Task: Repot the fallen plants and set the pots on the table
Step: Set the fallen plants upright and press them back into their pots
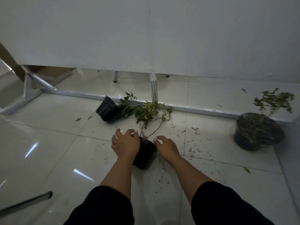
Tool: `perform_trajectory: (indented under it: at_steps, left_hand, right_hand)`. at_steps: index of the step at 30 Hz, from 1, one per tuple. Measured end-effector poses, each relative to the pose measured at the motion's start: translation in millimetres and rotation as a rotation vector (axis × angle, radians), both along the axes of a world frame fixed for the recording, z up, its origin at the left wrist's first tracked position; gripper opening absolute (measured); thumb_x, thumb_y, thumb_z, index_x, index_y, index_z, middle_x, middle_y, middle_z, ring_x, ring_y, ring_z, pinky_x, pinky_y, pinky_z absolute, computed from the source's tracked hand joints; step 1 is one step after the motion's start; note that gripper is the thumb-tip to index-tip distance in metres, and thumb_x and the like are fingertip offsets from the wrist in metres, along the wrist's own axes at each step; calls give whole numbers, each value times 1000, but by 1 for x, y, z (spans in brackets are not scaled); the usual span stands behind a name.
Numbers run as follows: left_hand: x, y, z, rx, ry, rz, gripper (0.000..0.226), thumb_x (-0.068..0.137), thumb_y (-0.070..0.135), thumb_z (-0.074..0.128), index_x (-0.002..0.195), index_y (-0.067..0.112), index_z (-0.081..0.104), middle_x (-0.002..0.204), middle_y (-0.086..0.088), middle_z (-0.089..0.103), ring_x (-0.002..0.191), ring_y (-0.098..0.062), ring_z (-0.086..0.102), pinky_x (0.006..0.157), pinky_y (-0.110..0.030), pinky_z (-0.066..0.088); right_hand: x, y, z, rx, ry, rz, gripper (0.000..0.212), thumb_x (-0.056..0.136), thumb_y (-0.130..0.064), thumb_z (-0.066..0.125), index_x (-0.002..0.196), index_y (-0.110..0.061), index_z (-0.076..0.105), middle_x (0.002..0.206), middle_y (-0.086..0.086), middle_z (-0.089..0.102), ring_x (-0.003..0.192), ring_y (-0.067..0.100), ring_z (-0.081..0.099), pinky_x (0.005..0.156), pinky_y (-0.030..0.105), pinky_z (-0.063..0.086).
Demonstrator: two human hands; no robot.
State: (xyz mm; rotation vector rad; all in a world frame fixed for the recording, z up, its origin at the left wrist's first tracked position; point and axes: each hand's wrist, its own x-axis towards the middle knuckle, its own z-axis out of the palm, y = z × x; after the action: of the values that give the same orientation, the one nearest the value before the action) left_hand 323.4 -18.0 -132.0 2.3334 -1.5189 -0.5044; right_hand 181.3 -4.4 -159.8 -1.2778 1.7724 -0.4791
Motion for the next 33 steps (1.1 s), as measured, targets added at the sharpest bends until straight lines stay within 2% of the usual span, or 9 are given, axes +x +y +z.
perform_trajectory:
  at_steps: [2,5,8,11,14,20,22,27,33]
  left_hand:
    - [13,-7,-4,126,109,37,50,95,56,28,132,31,49,150,-15,29,134,-39,32,110,-52,29]
    - [21,-10,-10,102,289,43,49,94,59,28,116,21,49,124,-16,56,108,-35,53,92,-41,44]
    - [23,-13,-4,120,197,28,34,90,46,47,105,16,49,107,-10,62,93,-29,56,75,-34,43]
    - [25,-18,8,229,81,-35,37,74,34,60,105,14,54,102,-7,60,88,-25,56,68,-30,43]
    - [23,-25,16,348,103,-115,40,72,30,67,105,10,60,100,-10,65,89,-27,64,72,-34,54]
    - [19,-30,18,396,368,-165,21,81,-1,63,100,9,64,111,-16,64,100,-33,66,84,-45,58]
    - [11,-27,15,362,480,-160,27,79,-4,66,97,16,63,115,-13,55,104,-35,60,85,-46,58]
    - [-37,-5,-3,352,589,-254,55,75,-10,65,119,21,54,117,-10,48,106,-33,54,84,-44,58]
    - [-96,4,-22,282,624,-445,77,73,-3,71,139,25,42,131,-18,49,113,-35,55,94,-46,53]
  right_hand:
    - [9,-2,-2,57,-115,5,55,96,-56,32,140,-24,44,148,10,44,134,31,41,110,39,33]
    - [17,-7,-3,167,-179,-19,62,98,-56,22,142,-17,42,149,12,41,137,31,39,113,41,31]
    - [17,-11,-7,287,-241,-117,61,97,-53,27,135,-9,50,140,18,49,125,34,49,109,46,39]
    - [13,-13,-12,338,-354,-221,44,93,-45,46,109,-8,63,114,15,60,104,33,59,93,46,52]
    - [7,-7,-10,413,-462,-246,23,93,-31,54,88,-10,63,89,11,59,83,28,62,74,38,57]
    - [-11,0,-8,366,-407,-255,24,88,-25,61,105,-8,63,98,11,65,78,21,60,60,27,47]
    - [-26,-1,-5,257,-380,-285,18,86,-18,64,103,-12,60,104,11,62,86,22,59,64,28,47]
    - [-74,-2,-1,23,-252,-392,38,78,-4,65,109,-23,56,105,11,62,84,24,62,71,37,57]
    - [-128,11,-7,-14,-51,-416,41,73,-16,62,102,-43,56,109,16,57,91,34,60,79,44,58]
